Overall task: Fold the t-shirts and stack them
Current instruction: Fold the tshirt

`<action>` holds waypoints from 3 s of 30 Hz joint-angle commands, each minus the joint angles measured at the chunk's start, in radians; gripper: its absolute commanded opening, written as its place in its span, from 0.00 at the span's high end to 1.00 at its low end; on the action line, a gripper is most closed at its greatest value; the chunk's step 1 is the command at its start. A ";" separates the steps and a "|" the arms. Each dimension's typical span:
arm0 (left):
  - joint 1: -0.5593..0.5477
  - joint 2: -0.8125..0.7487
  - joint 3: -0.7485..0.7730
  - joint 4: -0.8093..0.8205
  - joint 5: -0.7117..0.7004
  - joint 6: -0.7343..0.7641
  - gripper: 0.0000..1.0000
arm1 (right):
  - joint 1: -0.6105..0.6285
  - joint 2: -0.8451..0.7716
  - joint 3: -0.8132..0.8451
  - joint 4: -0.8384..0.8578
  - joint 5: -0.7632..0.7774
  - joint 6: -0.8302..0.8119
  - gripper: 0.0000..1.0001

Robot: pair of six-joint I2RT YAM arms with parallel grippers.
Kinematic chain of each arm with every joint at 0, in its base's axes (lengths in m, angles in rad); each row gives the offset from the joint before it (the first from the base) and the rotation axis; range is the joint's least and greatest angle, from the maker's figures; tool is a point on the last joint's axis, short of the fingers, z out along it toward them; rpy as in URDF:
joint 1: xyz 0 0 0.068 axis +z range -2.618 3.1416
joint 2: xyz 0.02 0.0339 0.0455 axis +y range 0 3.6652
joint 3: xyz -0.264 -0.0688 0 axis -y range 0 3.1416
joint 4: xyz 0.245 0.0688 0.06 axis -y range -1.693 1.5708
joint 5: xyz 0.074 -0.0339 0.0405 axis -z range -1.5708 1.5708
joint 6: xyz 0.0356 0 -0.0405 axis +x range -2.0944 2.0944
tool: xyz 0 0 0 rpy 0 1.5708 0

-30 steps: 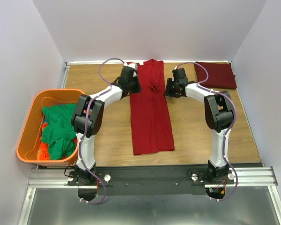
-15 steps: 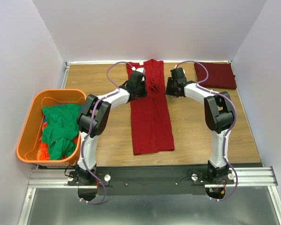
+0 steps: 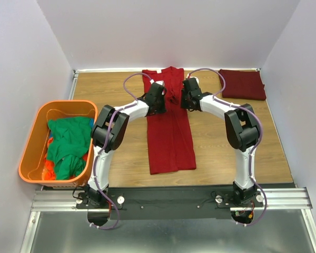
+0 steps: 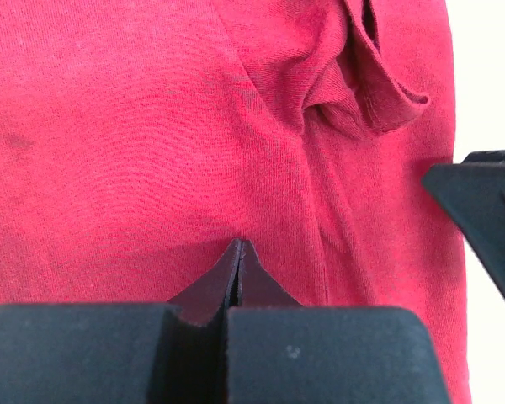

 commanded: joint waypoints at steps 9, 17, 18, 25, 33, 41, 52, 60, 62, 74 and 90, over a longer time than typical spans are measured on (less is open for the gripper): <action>-0.004 0.034 0.005 -0.057 -0.055 0.010 1.00 | 0.008 0.071 0.033 -0.012 0.099 -0.040 0.74; -0.004 0.034 -0.004 -0.063 -0.065 0.017 1.00 | 0.008 0.054 0.011 -0.019 0.147 -0.037 0.93; -0.004 0.033 -0.006 -0.063 -0.065 0.017 1.00 | 0.005 0.051 0.008 -0.019 0.147 -0.034 0.94; -0.002 0.034 -0.015 -0.064 -0.075 0.026 1.00 | -0.024 0.020 -0.015 -0.018 0.106 -0.009 0.95; 0.002 0.034 -0.023 -0.064 -0.076 0.033 1.00 | -0.078 0.011 -0.026 -0.013 0.012 -0.015 0.92; 0.004 -0.007 -0.024 -0.026 -0.022 0.075 0.96 | -0.096 -0.032 -0.052 -0.001 -0.102 -0.006 0.51; -0.053 -0.217 -0.118 0.018 0.042 0.063 0.78 | -0.072 -0.240 -0.231 0.030 -0.160 0.054 0.48; -0.184 -0.251 -0.247 0.037 0.051 -0.019 1.00 | 0.002 -0.308 -0.358 0.045 -0.134 0.077 0.60; -0.202 -0.245 -0.270 0.064 0.063 -0.049 1.00 | 0.025 -0.304 -0.372 0.047 -0.114 0.077 0.60; -0.275 -0.199 -0.342 0.086 0.037 -0.114 1.00 | 0.062 -0.268 -0.409 0.042 0.021 0.075 0.60; -0.284 -0.187 -0.393 0.092 0.027 -0.137 1.00 | 0.063 -0.297 -0.423 0.017 0.115 0.069 0.91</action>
